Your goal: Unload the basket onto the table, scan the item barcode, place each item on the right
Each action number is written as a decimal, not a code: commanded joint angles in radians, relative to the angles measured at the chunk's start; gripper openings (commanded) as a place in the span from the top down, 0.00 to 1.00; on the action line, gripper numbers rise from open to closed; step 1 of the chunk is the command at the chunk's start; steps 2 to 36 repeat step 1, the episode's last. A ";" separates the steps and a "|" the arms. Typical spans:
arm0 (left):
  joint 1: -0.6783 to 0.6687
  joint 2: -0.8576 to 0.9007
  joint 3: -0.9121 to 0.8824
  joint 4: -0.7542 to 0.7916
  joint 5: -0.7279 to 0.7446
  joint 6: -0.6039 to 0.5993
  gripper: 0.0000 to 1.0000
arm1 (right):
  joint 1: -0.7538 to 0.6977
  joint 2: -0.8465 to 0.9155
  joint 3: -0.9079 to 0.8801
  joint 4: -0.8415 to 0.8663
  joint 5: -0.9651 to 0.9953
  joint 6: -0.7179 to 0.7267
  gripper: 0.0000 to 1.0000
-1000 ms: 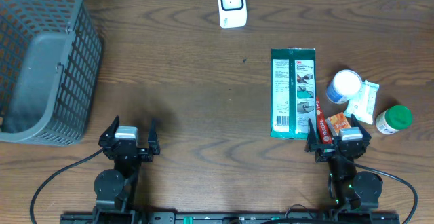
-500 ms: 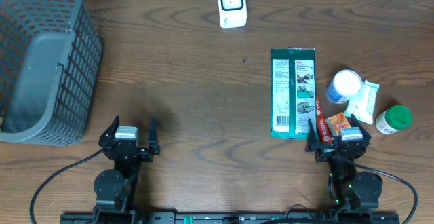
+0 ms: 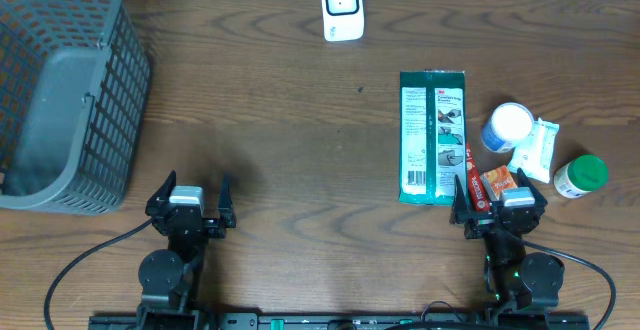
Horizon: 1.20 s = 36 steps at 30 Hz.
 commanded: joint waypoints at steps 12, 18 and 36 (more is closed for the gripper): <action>0.000 -0.006 -0.015 -0.038 0.007 0.013 0.13 | -0.009 -0.007 -0.001 -0.003 -0.005 -0.010 0.01; 0.000 -0.006 -0.015 -0.038 0.007 0.013 0.13 | -0.009 -0.007 -0.001 -0.003 -0.005 -0.010 0.01; 0.000 -0.006 -0.015 -0.038 0.007 0.013 0.13 | -0.009 -0.007 -0.001 -0.003 -0.005 -0.010 0.01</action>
